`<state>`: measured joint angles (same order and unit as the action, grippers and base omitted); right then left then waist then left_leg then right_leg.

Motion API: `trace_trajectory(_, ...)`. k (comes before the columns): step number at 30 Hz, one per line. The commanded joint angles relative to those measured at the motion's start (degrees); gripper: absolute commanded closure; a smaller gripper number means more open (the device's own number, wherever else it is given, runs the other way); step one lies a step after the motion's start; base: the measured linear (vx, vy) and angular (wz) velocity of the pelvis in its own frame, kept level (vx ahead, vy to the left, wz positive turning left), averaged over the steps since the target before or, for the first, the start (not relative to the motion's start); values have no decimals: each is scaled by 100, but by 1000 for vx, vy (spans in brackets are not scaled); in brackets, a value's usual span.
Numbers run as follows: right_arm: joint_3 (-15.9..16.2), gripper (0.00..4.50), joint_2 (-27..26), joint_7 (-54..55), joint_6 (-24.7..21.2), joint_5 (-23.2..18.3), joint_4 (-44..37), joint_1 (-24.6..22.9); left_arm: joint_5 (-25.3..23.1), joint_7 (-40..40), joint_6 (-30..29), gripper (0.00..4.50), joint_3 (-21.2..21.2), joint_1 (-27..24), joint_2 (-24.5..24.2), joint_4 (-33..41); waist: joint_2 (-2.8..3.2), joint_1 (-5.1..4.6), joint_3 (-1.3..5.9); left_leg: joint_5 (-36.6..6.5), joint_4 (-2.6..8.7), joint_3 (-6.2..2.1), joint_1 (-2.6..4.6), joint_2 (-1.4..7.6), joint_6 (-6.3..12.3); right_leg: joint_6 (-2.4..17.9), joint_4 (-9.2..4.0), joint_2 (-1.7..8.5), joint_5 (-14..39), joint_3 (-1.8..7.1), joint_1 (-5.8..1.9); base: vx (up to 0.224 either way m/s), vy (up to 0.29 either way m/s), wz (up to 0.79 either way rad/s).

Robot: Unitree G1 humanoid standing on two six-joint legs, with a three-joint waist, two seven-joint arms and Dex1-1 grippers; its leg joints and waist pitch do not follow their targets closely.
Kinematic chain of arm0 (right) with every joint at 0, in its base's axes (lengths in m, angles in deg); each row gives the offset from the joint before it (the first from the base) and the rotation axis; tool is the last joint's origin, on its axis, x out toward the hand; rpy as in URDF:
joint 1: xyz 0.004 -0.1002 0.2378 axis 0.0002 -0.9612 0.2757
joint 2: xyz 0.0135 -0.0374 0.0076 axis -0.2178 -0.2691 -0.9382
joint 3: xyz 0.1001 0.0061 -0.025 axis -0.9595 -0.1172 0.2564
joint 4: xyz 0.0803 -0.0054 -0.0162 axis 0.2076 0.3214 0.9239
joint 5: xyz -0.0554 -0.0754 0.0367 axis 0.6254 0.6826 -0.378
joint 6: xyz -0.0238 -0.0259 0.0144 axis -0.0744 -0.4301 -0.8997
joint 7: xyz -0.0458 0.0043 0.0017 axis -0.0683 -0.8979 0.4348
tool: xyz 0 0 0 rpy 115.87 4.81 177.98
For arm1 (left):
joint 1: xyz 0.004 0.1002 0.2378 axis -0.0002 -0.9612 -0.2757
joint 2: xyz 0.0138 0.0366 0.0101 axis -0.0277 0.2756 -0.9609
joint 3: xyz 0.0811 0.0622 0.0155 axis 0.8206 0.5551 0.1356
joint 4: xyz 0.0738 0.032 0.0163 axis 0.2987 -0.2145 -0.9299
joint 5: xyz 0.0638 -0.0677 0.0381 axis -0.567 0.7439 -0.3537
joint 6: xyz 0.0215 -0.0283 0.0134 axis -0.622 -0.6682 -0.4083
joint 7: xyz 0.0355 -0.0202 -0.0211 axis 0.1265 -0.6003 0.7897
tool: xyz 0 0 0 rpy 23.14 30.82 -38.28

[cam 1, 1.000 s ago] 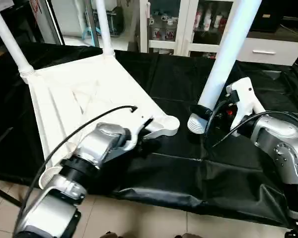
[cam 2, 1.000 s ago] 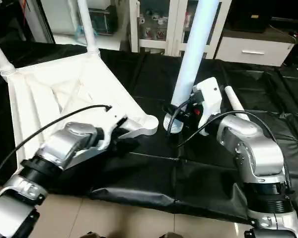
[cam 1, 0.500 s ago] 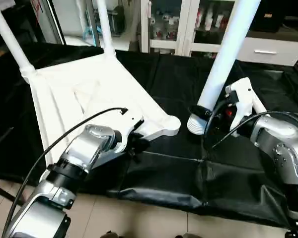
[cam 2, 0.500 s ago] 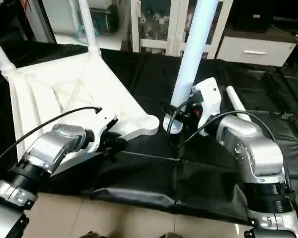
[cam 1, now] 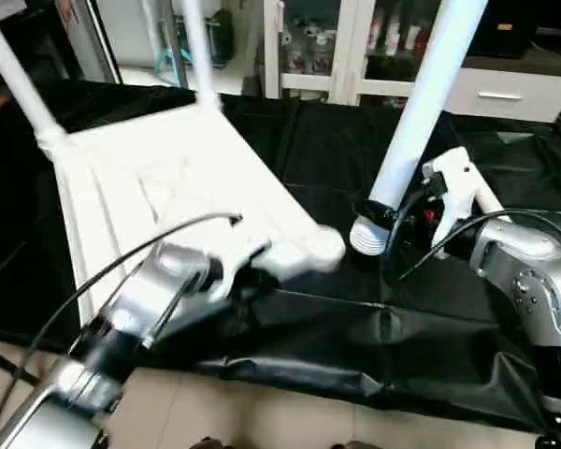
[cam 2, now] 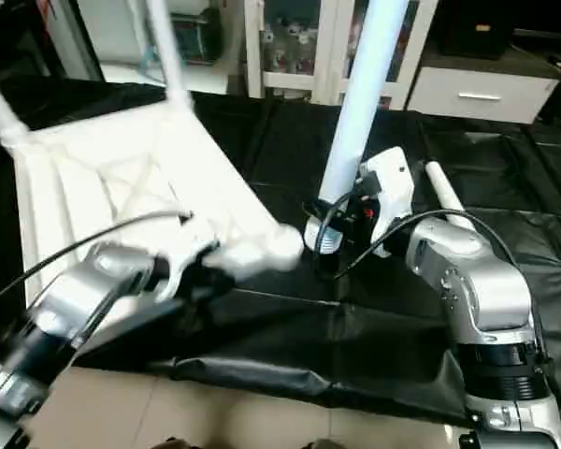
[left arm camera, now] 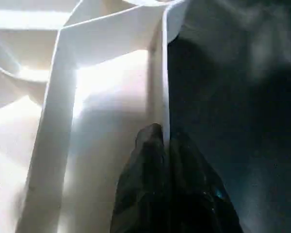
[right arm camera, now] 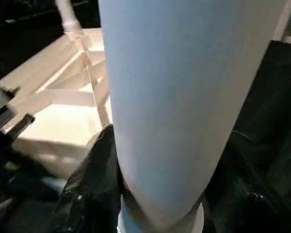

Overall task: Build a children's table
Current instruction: Insert table leg to table base

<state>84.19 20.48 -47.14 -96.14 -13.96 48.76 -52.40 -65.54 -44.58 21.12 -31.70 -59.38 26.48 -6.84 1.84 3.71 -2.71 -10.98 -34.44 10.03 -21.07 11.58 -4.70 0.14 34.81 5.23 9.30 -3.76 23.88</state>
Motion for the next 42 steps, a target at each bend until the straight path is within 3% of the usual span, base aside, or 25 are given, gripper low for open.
trace_trajectory(1,31,264,27,-167,29,-97,-35,91,75,-401,303,450,276,-97,16,145,-34,-1,363,-1115,395,21,68,89,159,1218,-414,208,1273,222,-304,0,0,0)
trace_trajectory(2,95,264,16,-291,-27,-166,-20,116,53,-490,460,450,285,-136,-47,189,-89,7,361,-1135,401,24,65,88,156,1172,-429,205,1391,219,-308,0,0,0)
trace_trajectory(3,109,264,10,-310,-45,-180,-15,129,57,-480,443,450,263,-136,-40,191,-55,43,355,-1177,409,21,77,94,118,1094,-429,215,1574,225,-296,0,0,0)
trace_trajectory(5,178,264,-6,-338,-75,-175,-5,153,62,-465,414,450,227,-126,-35,191,-88,66,344,-1243,419,25,88,98,45,956,-446,220,1871,232,-277,0,0,0)
trace_trajectory(7,337,264,-16,-413,-138,-155,17,184,-20,-434,486,450,224,-120,-80,180,-116,64,348,-1184,429,17,63,98,24,883,-441,215,1907,231,-287,0,0,0)
trace_trajectory(8,446,264,-6,-466,-190,-139,16,188,-60,-410,523,450,207,-131,-99,168,-91,72,352,-1155,429,11,66,95,18,861,-434,215,1888,230,-285,0,0,0)
trace_trajectory(11,614,264,33,-571,-254,-103,-1,195,-125,-346,614,450,175,-130,-118,100,-100,79,356,-1094,425,15,57,95,18,862,-427,220,1782,238,-284,0,0,0)
trace_trajectory(12,633,264,57,-611,-273,-108,-5,202,-146,-325,645,450,168,-116,-114,56,-135,80,360,-1067,423,21,55,96,28,865,-427,217,1747,238,-287,0,0,0)
trace_trajectory(19,725,264,169,-714,-340,-98,4,223,-180,-300,718,450,120,-84,-91,-41,-129,91,348,-1112,422,20,45,85,23,761,-452,233,2043,239,-278,0,0,0)
trace_trajectory(20,728,264,134,-669,-262,-40,120,231,-178,-333,713,450,120,-89,-93,-23,-93,96,350,-1119,420,15,50,84,11,745,-453,234,2086,238,-271,0,0,0)
trace_trajectory(30,841,264,-162,-555,48,148,797,357,-235,-395,771,450,117,-47,-69,-110,-94,85,374,-1012,410,19,44,84,20,928,-410,216,1648,230,-285,0,0,0)
trace_trajectory(35,848,264,-233,-552,194,229,1037,391,-248,-390,778,450,92,-39,-77,-144,-95,75,357,-1178,421,17,45,80,-1,863,-447,226,1955,224,-279,0,0,0)
trace_trajectory(42,770,264,-332,-495,447,339,1411,414,-273,-388,785,450,78,-52,-73,-151,-88,75,364,-1142,416,17,48,84,6,856,-445,227,1941,226,-274,0,0,0)
